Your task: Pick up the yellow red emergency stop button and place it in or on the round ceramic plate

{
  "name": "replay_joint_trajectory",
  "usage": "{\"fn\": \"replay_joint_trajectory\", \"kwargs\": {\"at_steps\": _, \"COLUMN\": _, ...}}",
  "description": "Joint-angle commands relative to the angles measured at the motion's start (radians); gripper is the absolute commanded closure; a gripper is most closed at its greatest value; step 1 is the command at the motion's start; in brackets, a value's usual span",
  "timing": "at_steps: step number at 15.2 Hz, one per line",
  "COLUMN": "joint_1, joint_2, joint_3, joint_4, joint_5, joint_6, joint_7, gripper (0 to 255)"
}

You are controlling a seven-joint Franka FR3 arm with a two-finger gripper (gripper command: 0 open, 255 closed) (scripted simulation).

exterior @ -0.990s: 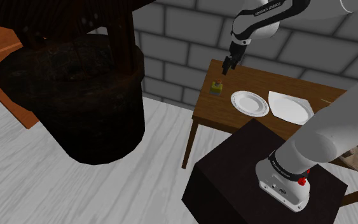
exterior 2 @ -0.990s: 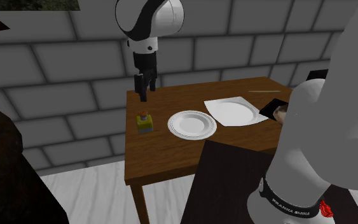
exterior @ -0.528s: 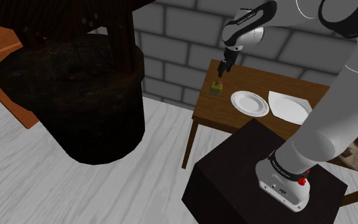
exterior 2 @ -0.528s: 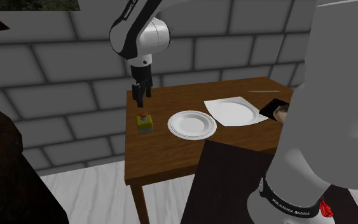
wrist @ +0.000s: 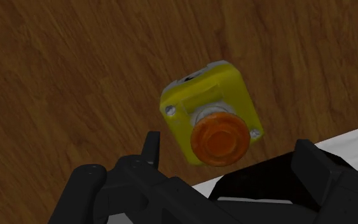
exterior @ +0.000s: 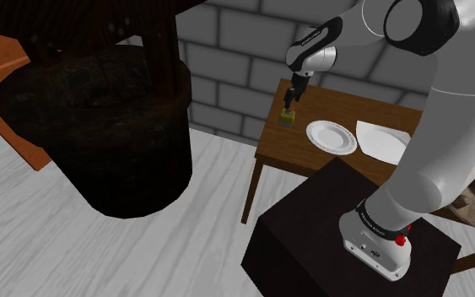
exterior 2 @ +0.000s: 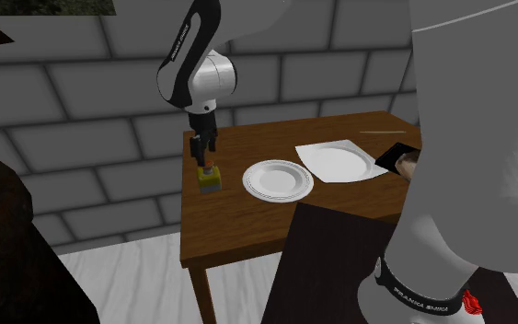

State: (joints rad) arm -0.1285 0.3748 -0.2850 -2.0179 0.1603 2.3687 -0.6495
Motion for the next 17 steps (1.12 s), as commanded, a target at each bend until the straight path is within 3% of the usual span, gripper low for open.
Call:
{"fn": "replay_joint_trajectory", "kwargs": {"at_steps": 1, "joint_1": -0.003, "joint_2": 0.018, "joint_3": 0.004, "joint_4": -0.003, "joint_5": 0.008, "joint_6": 0.021, "joint_7": -0.006, "gripper": 0}}
{"fn": "replay_joint_trajectory", "kwargs": {"at_steps": 10, "joint_1": -0.006, "joint_2": 0.033, "joint_3": 0.008, "joint_4": -0.005, "joint_5": 0.015, "joint_6": 0.037, "joint_7": -0.01, "gripper": 0}}
{"fn": "replay_joint_trajectory", "kwargs": {"at_steps": 11, "joint_1": -0.006, "joint_2": 0.033, "joint_3": 0.008, "joint_4": -0.005, "joint_5": 0.015, "joint_6": 0.037, "joint_7": -0.01, "gripper": 255}}
{"fn": "replay_joint_trajectory", "kwargs": {"at_steps": 17, "joint_1": -0.006, "joint_2": 0.032, "joint_3": 0.008, "joint_4": -0.005, "joint_5": 0.014, "joint_6": 0.035, "joint_7": -0.01, "gripper": 255}}
